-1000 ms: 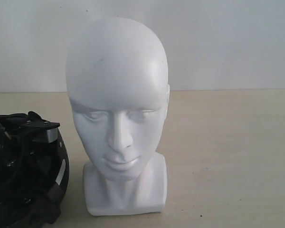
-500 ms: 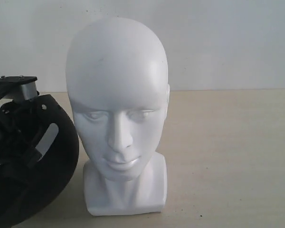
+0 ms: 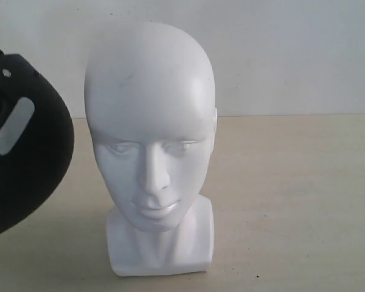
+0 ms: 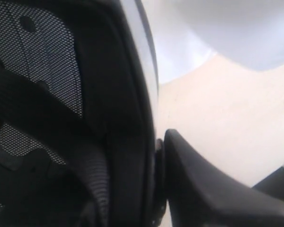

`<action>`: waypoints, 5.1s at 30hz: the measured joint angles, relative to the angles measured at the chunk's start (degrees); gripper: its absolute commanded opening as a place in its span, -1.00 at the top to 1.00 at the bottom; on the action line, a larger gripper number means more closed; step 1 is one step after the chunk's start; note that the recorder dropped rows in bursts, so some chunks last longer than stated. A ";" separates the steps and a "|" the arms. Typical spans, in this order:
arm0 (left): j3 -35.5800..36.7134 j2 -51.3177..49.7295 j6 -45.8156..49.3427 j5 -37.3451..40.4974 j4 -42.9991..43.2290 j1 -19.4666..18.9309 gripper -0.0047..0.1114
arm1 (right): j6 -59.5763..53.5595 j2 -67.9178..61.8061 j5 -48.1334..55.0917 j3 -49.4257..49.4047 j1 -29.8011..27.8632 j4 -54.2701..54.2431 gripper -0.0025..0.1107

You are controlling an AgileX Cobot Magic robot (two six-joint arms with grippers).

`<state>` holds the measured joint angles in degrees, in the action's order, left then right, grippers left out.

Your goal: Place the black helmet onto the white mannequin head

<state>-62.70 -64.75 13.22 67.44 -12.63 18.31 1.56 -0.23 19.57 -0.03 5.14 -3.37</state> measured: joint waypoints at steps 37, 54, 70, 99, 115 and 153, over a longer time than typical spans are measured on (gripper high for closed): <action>-12.29 6.04 8.57 -44.90 -1.09 0.00 0.84 | 0.00 0.00 0.00 0.00 0.00 0.00 0.96; -0.56 12.12 6.40 -72.07 -3.72 0.00 0.84 | 0.00 0.00 0.00 0.00 0.00 0.00 0.96; 17.59 15.48 -55.23 -119.84 26.45 0.00 0.84 | 0.00 0.00 0.00 0.00 0.00 0.00 0.96; 18.63 11.48 -102.61 -131.73 42.79 0.00 0.84 | 0.00 0.00 0.00 0.00 0.00 0.00 0.96; 16.08 8.25 -102.66 -132.37 49.15 0.00 0.84 | 0.00 0.00 0.00 0.00 0.00 0.00 0.96; 7.44 -5.53 -107.31 -133.68 53.45 13.06 0.84 | 0.00 0.00 -0.23 0.00 0.00 0.26 0.96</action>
<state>-55.26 -70.28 -94.08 -66.24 40.83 31.37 1.56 -0.23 19.33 -0.03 5.14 -3.10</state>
